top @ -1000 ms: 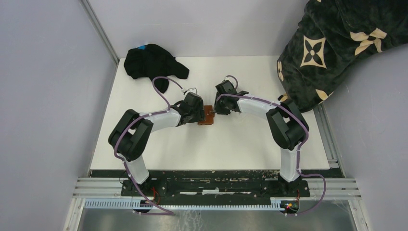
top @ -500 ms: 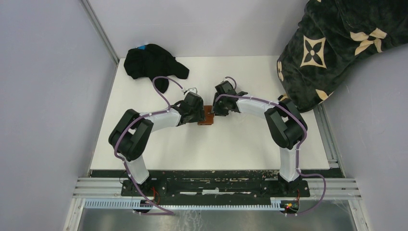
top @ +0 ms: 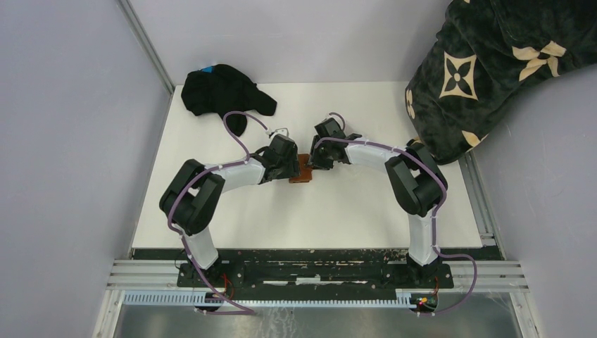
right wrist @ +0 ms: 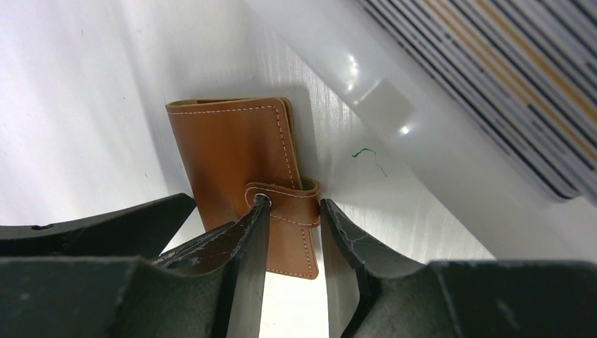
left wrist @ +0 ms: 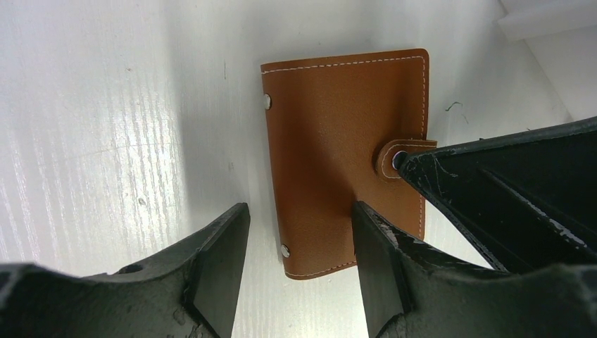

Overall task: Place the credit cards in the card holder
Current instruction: Close the card holder at the center of the board.

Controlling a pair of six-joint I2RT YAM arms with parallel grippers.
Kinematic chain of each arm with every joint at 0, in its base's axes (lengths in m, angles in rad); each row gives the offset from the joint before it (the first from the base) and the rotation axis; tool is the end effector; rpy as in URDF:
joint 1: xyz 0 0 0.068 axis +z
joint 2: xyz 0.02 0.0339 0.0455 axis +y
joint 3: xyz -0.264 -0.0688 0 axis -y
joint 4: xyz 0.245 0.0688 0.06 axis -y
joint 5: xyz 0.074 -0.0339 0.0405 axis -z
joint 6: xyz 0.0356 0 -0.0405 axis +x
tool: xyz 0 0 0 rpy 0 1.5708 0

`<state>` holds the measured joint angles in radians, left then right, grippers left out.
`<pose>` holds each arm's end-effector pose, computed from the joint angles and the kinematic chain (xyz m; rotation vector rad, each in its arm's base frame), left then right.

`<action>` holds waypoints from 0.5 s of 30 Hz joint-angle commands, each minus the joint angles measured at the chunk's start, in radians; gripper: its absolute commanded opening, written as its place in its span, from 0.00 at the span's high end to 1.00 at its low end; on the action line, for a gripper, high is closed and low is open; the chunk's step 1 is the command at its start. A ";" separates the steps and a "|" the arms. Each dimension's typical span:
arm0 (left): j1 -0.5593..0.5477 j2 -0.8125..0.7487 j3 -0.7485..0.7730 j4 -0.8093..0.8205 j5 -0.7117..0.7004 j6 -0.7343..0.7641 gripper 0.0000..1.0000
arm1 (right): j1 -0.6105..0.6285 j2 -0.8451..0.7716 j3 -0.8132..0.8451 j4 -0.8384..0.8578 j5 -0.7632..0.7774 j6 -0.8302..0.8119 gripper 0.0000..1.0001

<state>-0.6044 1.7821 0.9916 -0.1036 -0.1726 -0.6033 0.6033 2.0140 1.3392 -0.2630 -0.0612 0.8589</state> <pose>0.2986 -0.1988 0.1547 -0.0739 2.4721 -0.3179 0.3502 0.2439 0.1575 0.3100 2.6199 0.6370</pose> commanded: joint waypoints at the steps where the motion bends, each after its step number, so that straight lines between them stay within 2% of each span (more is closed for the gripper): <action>1: 0.001 0.063 -0.011 -0.102 0.004 0.059 0.37 | -0.005 0.024 0.040 0.012 -0.013 0.005 0.61; 15: 0.003 0.055 -0.028 -0.104 0.010 0.063 0.40 | -0.005 -0.091 0.007 0.001 0.051 -0.057 0.60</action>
<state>-0.6041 1.7878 0.9977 -0.1032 -0.1699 -0.5934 0.6010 2.0026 1.3441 -0.2707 -0.0479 0.8265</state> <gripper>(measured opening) 0.604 0.396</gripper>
